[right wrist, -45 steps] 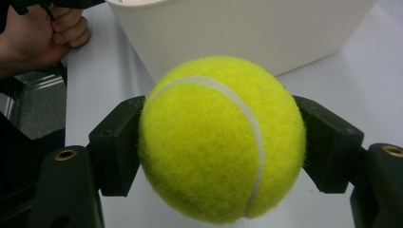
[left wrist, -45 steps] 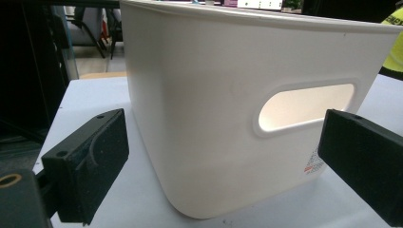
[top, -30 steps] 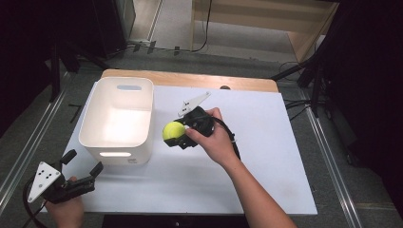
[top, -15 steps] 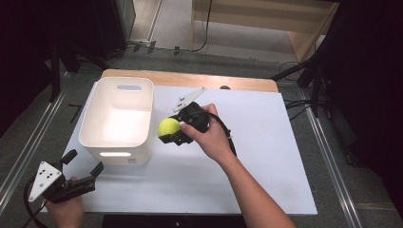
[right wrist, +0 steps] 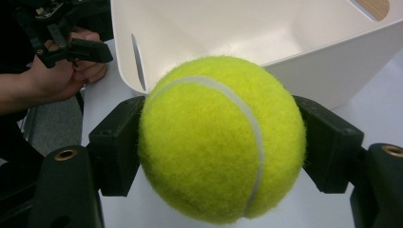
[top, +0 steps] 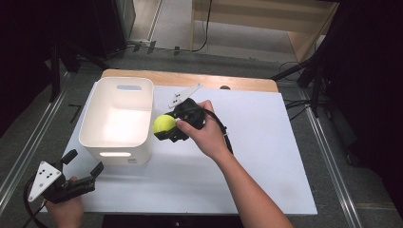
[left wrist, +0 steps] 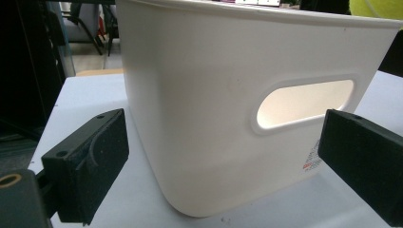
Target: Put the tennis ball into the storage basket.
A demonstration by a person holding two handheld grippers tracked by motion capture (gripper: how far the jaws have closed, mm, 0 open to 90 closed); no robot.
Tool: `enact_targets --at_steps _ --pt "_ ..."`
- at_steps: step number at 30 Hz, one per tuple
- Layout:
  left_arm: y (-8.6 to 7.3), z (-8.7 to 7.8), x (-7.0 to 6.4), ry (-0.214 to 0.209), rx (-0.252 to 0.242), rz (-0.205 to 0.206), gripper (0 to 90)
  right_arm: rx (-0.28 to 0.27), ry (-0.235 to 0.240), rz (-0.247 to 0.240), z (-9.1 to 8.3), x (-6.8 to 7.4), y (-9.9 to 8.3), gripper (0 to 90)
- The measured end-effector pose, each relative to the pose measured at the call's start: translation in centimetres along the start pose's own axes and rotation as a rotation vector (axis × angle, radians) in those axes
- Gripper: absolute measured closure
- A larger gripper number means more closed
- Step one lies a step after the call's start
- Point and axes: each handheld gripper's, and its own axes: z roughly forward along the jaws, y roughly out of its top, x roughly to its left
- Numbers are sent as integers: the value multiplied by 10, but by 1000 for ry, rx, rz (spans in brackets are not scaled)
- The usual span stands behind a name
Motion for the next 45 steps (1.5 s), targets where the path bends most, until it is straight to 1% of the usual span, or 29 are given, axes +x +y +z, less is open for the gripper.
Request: enact_targets --at_steps 5,6,8,17,19,20,21,22,25,27,28,31,33,37,39,41,42,45 --pt "0 0 -1 1 5 2 28 -2 4 -8 3 -1 4 237" --pt "0 0 -1 0 3 0 29 0 11 -12 5 -1 7 237" --pt "0 0 0 -1 5 1 29 -1 6 -15 6 -1 8 237" --pt "0 0 0 -6 3 -1 28 -4 15 -30 13 -1 18 237" --pt "0 0 0 -6 0 -1 29 0 15 -27 15 0 20 237" --pt "0 0 0 -5 -1 -2 29 -6 22 -31 18 -1 21 237" --pt "0 0 0 -6 1 -1 29 -6 22 -31 18 -1 21 237" --pt "0 0 0 -5 0 -2 29 -12 22 -20 18 -2 22 237" --pt "0 0 0 -7 -1 -2 29 -14 23 -25 18 -3 23 237" --pt "0 0 0 -8 -1 -1 28 -8 17 -17 17 -2 24 237" --pt "0 0 0 -8 -1 -1 29 -13 20 -32 18 -2 25 237" --pt "0 0 0 -6 0 -2 29 -13 17 -36 16 -1 29 237" --pt "0 0 0 -6 4 -1 28 -22 14 -42 16 0 33 237" --pt "0 0 0 -6 -1 -2 29 -21 16 -50 16 2 37 237" --pt "0 0 0 -7 -2 -3 29 -30 21 -61 17 3 40 237" --pt "0 0 0 -8 -2 -4 29 -24 24 -62 19 6 44 237" --pt "0 0 0 -8 -3 -4 29 -25 25 -72 20 7 46 237" --pt "0 0 0 -7 -1 -3 29 -30 26 -77 22 8 50 237"
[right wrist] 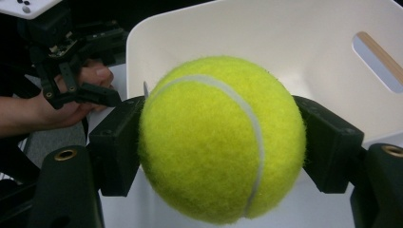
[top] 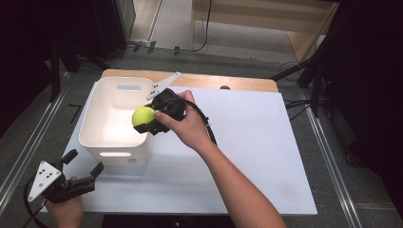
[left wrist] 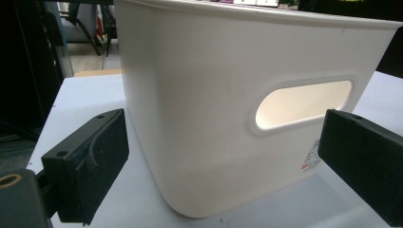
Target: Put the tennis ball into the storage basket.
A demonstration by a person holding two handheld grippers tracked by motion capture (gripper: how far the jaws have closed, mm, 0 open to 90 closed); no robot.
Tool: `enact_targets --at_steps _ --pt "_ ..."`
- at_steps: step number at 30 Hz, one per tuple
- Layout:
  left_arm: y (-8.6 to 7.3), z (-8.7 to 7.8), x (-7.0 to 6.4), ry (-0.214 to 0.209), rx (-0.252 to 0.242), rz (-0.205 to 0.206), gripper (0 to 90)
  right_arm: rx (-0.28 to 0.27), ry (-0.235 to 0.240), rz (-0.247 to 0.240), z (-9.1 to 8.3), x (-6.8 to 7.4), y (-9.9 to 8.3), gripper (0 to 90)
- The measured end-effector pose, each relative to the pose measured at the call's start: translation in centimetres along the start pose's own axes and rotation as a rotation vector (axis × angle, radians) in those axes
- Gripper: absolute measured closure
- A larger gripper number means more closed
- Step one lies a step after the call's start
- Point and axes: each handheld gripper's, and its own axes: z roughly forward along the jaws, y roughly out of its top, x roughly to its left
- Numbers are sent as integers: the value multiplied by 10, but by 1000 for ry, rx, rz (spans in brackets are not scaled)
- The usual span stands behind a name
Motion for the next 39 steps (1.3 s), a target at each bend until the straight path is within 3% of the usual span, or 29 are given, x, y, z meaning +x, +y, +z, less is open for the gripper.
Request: enact_targets --at_steps 11,23,29,33,36,39 --pt "0 -1 0 -1 -3 -8 29 16 21 -15 17 4 14 237" --pt "0 -1 0 -2 -2 -8 29 65 29 -10 42 -1 7 232" --pt "0 -1 0 -3 -2 -9 28 93 56 1 48 -4 0 229" --pt "0 0 0 -3 -3 -9 28 103 62 -25 52 -3 -3 223" --pt "0 0 1 -3 0 -5 29 115 77 -41 53 0 -4 152" --pt "0 0 1 -3 -3 -9 29 88 96 -32 51 2 -5 103"
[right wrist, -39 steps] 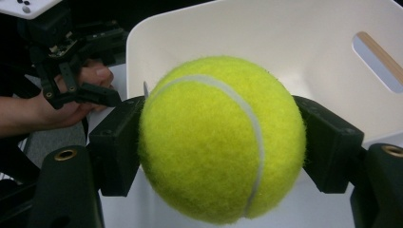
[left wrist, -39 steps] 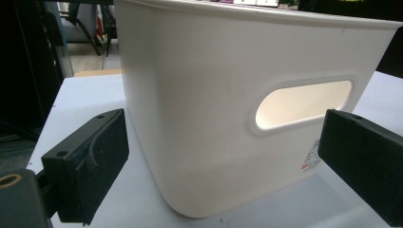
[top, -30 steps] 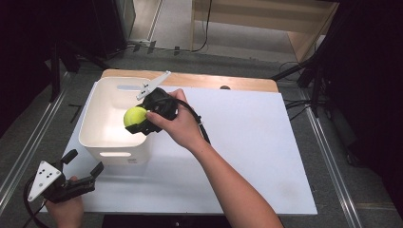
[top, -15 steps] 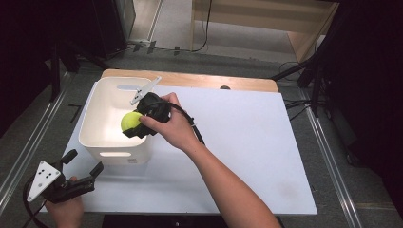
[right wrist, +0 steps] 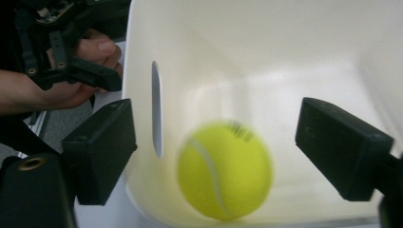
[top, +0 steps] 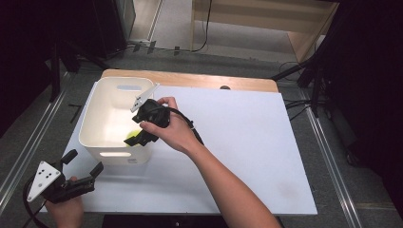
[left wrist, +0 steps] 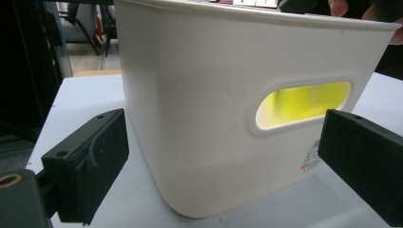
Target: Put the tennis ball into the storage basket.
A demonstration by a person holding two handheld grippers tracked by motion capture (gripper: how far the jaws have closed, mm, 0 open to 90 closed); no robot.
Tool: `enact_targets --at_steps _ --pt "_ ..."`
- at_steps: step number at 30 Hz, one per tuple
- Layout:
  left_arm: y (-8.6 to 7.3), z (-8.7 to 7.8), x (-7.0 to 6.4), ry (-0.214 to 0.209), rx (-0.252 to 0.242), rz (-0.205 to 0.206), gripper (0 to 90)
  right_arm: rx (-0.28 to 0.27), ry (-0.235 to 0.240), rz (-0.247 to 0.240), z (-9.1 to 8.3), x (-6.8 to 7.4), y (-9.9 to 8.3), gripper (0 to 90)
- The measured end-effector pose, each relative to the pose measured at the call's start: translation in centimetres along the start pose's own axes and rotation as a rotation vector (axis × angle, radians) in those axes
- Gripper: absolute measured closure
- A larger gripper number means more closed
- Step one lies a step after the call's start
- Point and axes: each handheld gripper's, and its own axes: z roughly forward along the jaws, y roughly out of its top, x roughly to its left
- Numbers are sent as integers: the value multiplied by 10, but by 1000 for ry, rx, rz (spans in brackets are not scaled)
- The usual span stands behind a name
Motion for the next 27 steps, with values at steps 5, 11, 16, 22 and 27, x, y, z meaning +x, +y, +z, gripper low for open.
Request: enact_targets --at_steps 5,11,16,22,27 --pt "0 0 0 2 2 3 29 -28 -25 -15 -7 3 -3 0" --pt "0 0 0 0 4 10 28 -101 -84 -6 -23 8 -11 0" --pt "0 1 -1 -1 1 9 29 -135 -126 20 -36 7 -21 0" --pt "0 1 -1 0 2 9 28 -165 -185 53 -48 8 -37 0" --pt "0 1 -1 2 5 14 28 -174 -211 82 -56 7 -53 0"
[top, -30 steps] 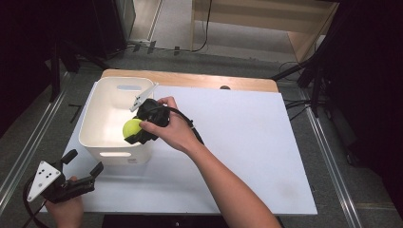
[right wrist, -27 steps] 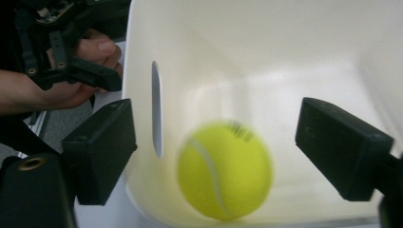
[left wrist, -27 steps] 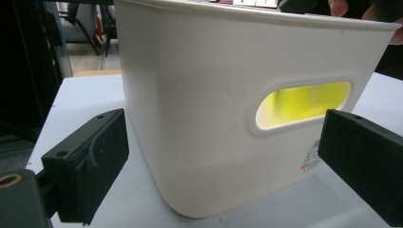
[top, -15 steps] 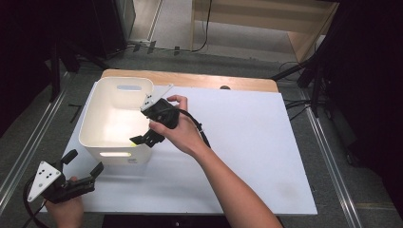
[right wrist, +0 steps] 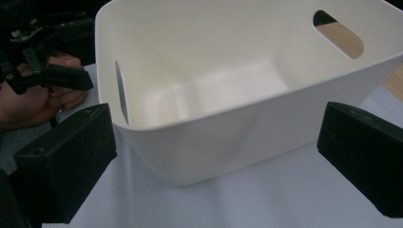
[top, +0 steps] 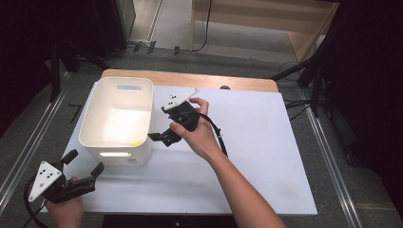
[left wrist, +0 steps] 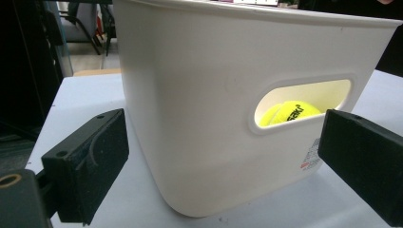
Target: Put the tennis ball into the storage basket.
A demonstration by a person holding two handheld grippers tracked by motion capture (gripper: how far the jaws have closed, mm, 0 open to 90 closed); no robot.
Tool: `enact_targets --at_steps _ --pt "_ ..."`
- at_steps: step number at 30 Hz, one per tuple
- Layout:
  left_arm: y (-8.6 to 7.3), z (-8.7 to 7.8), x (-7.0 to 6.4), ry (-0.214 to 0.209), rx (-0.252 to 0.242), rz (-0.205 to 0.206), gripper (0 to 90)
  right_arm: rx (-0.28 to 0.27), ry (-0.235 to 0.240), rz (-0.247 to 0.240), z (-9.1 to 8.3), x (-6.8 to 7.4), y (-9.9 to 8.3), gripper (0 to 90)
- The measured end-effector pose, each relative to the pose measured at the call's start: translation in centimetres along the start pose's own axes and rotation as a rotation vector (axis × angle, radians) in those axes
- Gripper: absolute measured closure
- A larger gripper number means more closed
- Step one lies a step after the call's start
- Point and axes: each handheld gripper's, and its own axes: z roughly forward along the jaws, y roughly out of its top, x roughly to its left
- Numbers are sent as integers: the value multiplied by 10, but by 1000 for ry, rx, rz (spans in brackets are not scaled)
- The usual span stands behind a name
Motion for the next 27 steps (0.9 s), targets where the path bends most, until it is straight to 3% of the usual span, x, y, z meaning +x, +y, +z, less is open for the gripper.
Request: enact_targets --at_steps 12,27 --pt "0 1 -1 2 9 4 28 -20 -31 67 -20 -8 -36 0" --pt "0 1 -2 8 14 11 29 -36 -102 82 -41 -4 -63 0"
